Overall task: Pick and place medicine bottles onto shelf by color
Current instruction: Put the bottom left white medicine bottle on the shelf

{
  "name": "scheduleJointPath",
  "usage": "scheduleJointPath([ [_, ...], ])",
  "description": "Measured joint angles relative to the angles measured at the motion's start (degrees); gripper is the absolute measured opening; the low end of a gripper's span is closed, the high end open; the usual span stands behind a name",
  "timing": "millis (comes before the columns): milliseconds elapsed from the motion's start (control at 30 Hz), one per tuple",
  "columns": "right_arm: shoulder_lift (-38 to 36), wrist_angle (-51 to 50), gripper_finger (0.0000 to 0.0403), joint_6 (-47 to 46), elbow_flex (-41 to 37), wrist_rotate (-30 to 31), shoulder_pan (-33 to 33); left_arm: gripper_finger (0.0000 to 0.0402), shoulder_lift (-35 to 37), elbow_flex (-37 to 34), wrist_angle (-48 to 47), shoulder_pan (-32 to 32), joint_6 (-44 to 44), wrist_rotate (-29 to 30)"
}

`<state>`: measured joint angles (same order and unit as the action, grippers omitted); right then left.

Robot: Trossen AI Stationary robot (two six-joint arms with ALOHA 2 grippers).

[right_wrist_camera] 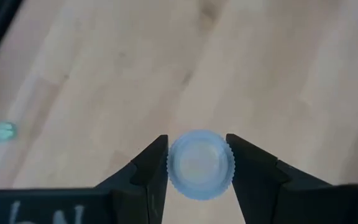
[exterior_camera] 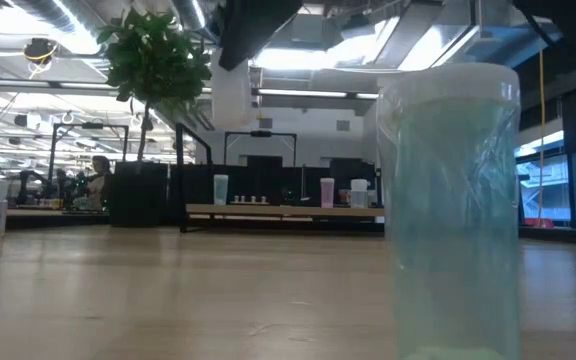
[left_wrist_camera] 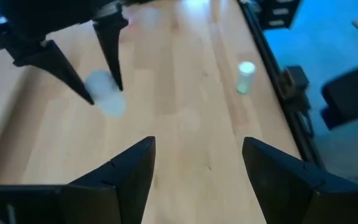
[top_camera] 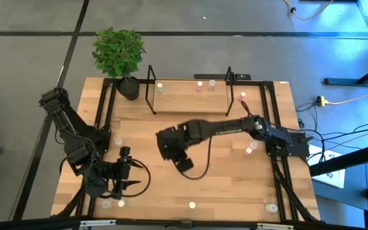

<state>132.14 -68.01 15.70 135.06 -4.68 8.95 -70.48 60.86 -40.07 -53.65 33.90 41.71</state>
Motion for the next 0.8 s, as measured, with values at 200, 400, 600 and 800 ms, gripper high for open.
scheduleJointPath([
  [200,-1.97,-1.05,0.0150,0.31,-0.11,0.12,-5.27,0.0236,0.02,0.00,-3.84,0.13,5.23,7.63],
  [400,-2.94,-0.06,0.0151,1.04,-0.09,0.50,-11.30,0.0236,0.02,0.02,-7.38,1.87,10.57,12.73],
  [600,-2.96,0.53,0.0151,0.24,-0.33,-2.27,-18.37,0.0236,0.00,0.02,-9.12,5.74,12.62,17.16],
  [800,-2.98,2.84,0.0151,2.66,-0.35,-4.08,-24.57,0.0236,0.01,0.02,-9.33,9.51,12.66,17.21],
])
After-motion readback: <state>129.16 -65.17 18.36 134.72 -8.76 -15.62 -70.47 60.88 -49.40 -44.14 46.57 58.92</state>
